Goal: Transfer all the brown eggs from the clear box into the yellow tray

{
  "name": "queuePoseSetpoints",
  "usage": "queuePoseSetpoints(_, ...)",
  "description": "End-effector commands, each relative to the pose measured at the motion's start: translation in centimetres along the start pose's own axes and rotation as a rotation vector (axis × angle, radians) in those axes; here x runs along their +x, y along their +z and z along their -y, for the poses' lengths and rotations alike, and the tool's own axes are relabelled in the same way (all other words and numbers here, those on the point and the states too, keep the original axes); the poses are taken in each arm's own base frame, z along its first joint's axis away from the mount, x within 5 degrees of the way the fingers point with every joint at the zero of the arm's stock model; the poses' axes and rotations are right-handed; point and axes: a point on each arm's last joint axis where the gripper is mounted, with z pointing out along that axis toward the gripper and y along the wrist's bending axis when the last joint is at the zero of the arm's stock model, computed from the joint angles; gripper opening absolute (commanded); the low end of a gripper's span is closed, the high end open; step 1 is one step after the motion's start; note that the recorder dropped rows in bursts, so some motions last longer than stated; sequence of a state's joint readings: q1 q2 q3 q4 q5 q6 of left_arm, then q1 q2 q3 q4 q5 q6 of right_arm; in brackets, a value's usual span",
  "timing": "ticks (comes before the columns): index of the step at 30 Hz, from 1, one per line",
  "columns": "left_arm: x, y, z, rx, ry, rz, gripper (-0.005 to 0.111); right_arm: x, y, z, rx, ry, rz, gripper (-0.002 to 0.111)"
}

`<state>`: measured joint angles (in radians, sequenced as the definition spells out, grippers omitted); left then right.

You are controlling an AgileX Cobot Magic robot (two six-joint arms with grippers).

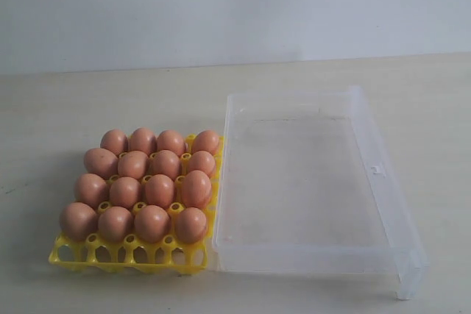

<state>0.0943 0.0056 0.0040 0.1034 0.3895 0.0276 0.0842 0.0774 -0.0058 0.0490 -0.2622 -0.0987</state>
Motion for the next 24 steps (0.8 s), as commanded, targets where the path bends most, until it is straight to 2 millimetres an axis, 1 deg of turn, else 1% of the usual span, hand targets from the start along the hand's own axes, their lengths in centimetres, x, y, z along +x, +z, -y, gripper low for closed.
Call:
queuePoseSetpoints(1, -0.23, -0.09, 0.01, 0.004, -0.007, 0.019, 0.000, 0.48, -0.53, 0.23, 0.045, -0.020, -0.034, 0.000)
queuePoseSetpoints(6, -0.23, -0.09, 0.01, 0.004, -0.007, 0.019, 0.000, 0.93, -0.77, 0.42, 0.082, -0.029, -0.083, 0.000)
queuePoseSetpoints(24, -0.23, -0.09, 0.01, 0.004, -0.007, 0.019, 0.000, 0.95, -0.77, 0.43, 0.084, -0.027, -0.085, 0.000)
